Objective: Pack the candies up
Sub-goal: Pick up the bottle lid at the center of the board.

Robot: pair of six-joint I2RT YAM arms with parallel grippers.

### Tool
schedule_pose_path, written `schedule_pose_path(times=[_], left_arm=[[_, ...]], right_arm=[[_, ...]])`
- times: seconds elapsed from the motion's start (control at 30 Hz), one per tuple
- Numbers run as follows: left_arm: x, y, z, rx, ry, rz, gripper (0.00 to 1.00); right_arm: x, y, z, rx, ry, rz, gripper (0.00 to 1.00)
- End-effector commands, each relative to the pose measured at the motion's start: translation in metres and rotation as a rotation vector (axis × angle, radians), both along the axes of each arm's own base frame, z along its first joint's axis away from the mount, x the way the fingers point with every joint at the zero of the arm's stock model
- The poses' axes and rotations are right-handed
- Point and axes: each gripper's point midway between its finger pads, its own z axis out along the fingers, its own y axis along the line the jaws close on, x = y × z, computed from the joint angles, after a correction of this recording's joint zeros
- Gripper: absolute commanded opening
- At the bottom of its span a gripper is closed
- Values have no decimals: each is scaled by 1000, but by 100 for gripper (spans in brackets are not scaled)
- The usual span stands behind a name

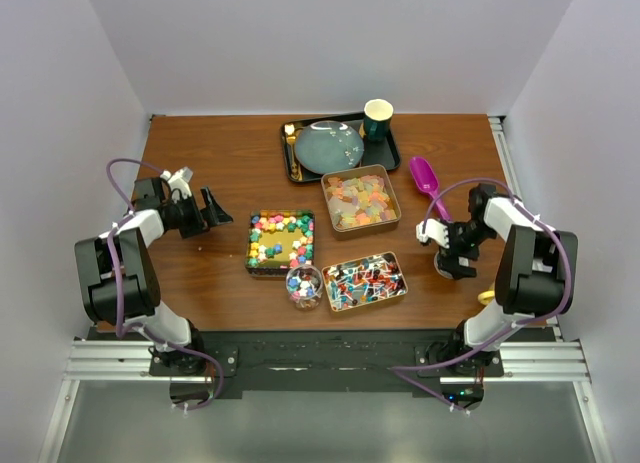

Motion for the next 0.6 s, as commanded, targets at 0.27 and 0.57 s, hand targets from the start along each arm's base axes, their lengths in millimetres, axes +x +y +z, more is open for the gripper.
schedule_pose_path(times=[0.27,0.57], left_arm=[[7,-1,-1,-8,-44,-23,99],[-2,-23,2,-110,-99,6,98]], right_arm=[[6,33,49,91,-27,18,77],[31,166,140,237,-164,202,80]])
